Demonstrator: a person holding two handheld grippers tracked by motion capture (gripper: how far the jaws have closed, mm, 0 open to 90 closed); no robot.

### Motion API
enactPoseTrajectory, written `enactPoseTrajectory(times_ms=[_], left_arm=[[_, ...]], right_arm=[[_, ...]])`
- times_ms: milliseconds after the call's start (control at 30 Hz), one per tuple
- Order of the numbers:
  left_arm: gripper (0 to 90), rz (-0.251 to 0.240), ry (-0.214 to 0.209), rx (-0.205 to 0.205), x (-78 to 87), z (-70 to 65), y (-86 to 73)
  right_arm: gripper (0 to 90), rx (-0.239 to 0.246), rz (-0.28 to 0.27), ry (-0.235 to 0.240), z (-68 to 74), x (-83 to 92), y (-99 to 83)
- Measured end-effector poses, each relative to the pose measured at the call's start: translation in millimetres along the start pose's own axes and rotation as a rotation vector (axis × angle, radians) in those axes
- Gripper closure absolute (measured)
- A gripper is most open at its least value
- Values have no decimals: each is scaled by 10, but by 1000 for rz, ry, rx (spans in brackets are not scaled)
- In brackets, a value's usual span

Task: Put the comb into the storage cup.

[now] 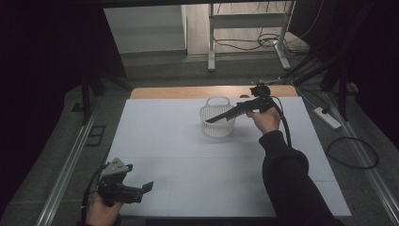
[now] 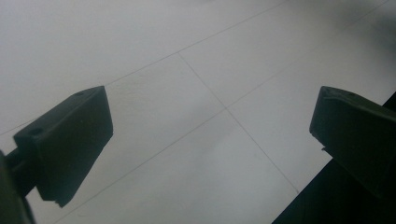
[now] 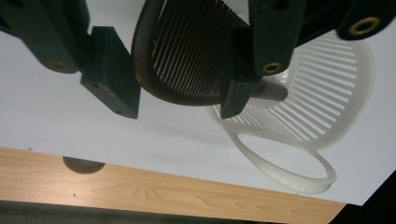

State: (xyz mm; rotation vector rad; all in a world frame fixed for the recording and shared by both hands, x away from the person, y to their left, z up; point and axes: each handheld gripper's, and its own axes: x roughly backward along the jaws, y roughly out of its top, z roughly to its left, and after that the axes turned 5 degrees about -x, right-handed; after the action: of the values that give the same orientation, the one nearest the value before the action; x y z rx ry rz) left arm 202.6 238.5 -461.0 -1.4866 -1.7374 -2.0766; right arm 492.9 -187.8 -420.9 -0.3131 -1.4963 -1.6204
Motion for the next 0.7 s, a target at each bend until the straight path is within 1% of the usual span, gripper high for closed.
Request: enactPoseTrajectory(times_ms=[167,267,400,567,633,700], left_arm=[[1,0,0,0,0,-1,0],[1,-1,0,1,0,-1,0],[0,-3,0,2,1,0,0],[0,-3,-1,1,1,0,0],[0,-2,-1,0,2,-1,0],[0,-2,0,-1,0,-3,1]], right_arm=[[364,14,-13,2,9,28,10],[298,27,-7,-1,13,42,11],[237,29,7,16,25,77,3],[164,63,9,22,49,117,-13],[119,70,17,20,57,122,-20],[63,87,33,17,68,121,-31]])
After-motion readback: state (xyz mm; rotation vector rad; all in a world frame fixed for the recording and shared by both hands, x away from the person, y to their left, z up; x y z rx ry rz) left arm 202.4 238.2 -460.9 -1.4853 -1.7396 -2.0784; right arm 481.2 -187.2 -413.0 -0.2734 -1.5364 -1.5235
